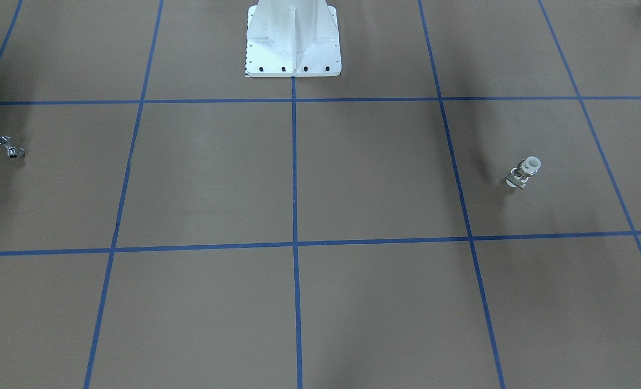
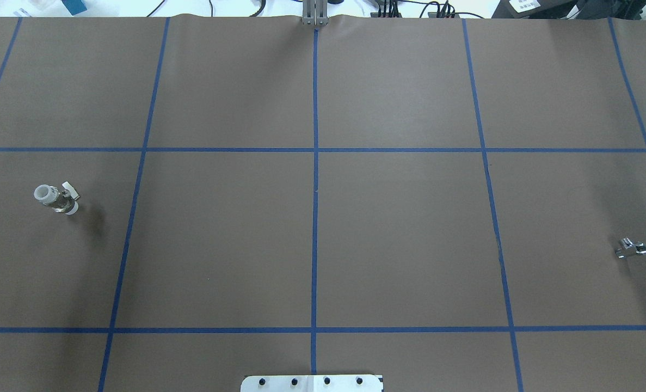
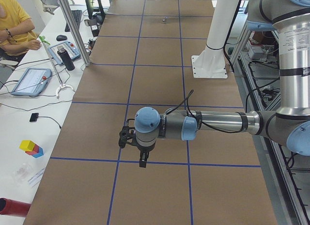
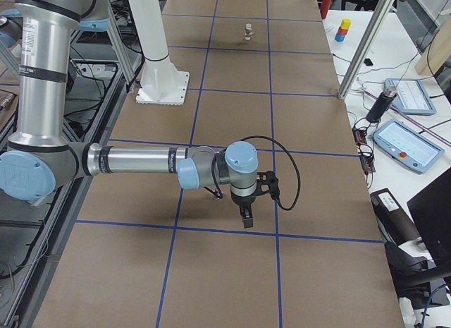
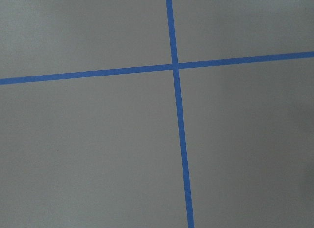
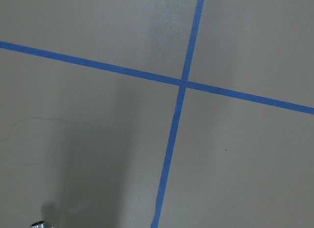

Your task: Assemble PPR valve and pipe with both arms

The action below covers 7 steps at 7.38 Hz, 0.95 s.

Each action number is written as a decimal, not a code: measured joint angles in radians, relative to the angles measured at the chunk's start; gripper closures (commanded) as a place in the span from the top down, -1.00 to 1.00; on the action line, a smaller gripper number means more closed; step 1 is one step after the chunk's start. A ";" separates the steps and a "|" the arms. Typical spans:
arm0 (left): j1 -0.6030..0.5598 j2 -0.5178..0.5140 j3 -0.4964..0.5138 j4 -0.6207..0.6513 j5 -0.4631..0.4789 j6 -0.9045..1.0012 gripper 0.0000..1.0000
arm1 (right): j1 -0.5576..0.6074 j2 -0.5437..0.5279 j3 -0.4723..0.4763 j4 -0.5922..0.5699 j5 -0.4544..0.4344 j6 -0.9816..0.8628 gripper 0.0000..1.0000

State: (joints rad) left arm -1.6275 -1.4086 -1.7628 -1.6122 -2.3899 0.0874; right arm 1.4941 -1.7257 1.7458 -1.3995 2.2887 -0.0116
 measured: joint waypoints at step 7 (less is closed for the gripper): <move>0.005 -0.008 -0.034 -0.005 -0.002 -0.004 1.00 | 0.000 0.003 0.008 0.002 0.001 0.001 0.99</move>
State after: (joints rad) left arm -1.6223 -1.4165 -1.7968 -1.6173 -2.3919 0.0838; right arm 1.4941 -1.7223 1.7539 -1.3980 2.2900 -0.0107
